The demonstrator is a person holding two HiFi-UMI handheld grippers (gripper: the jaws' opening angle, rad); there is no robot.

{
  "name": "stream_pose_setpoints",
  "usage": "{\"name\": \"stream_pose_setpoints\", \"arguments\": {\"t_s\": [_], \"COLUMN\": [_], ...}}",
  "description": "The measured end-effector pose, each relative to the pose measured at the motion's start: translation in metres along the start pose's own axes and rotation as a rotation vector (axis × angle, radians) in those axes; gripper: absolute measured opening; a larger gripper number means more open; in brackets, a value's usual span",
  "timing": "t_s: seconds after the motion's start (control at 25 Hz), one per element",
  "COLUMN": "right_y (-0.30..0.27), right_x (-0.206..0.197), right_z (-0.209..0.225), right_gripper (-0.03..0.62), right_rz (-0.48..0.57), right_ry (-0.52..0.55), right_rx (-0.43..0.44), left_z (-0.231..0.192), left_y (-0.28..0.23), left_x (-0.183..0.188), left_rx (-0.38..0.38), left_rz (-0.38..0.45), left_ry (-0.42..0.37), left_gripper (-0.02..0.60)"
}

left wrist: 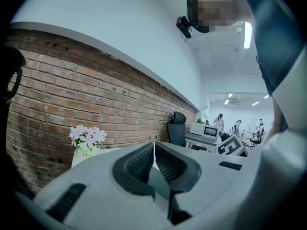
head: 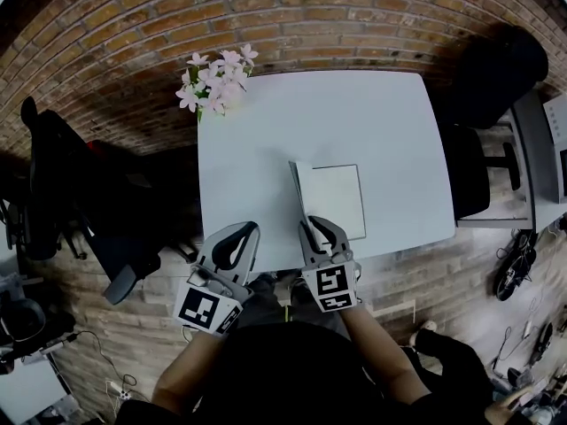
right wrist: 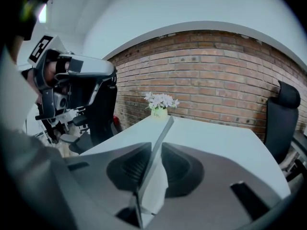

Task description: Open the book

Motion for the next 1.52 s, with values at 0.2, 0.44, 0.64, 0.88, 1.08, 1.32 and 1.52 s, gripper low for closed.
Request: {"name": "stream_pose_setpoints", "arguments": {"t_s": [0.2,0.44,0.64,0.88,1.08,1.32,1.52], "right_y": [-0.012,-0.023,-0.032,-0.046,-0.060,-0.078,-0.089], "right_x": [0.002,0.004,0.003,0.001,-0.002,-0.007,-0.011], "right_z": [-0.012,-0.025,-0.034,-0.046,-0.053,-0.062,-0.068], "right_gripper": [0.086,0.092,0.098,0.109,0.114,0.106,0.112], "right_rz": [-0.006,-0.045,-0.046,-0.061,-0.084,-0.101,-0.149], "right_ry": [0.029,0.059,0.060,0.065,0.059,0.034,0.040], "right_rx": [0.030,0.023,0.031,0.056,0.076,0.123,0.157], "left_z": [-0.006,-0.013,-0.018,-0.024,-0.029,-0.039,-0.043], "left_y": [0.006,0.013,0.018,0.024,0.029,0.037,0.040], "left_x": [-0.002,0.000,-0.001,-0.003,-0.006,-0.006,-0.006], "left_rx": [0.021,0.042,0.059,0.072,0.089,0.107,0.109], "left_rz": [0.003,0.009,0.010,0.005,0.004,0.007,0.007], "left_ry": [0.007,0.011,0.016,0.029,0.033,0.036,0.039], "left_gripper": [0.029,0.029,0.029,0.029,0.029,0.029,0.029]}}
Point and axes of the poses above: the fingertips, and each gripper's own axes: y backward along the fingers, z to its right, x out of its top, the point moved 7 cm from there along y, backward along the fingers, and after that the axes turned 9 degrees about x, right-handed, at the moved point
